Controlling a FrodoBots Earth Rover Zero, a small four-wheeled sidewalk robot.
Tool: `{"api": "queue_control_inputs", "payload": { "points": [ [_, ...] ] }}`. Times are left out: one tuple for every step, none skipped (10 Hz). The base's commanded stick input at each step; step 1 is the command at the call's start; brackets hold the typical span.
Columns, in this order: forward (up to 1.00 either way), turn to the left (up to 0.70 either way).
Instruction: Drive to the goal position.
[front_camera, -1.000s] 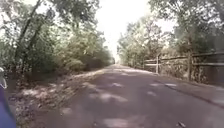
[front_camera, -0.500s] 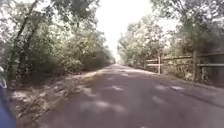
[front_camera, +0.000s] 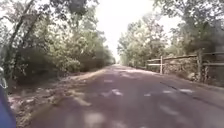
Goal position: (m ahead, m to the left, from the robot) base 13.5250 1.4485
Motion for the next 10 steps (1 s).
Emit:
{"api": "queue_control_inputs", "payload": {
  "points": [
    [0.70, 0.00],
    [0.70, 0.00],
    [0.70, 0.00],
    [0.70, 0.00],
    [0.70, 0.00],
    [0.70, 0.00],
    [0.70, 0.00],
    [0.70, 0.00],
    [0.70, 0.00],
    [0.70, 0.00]
  ]
}}
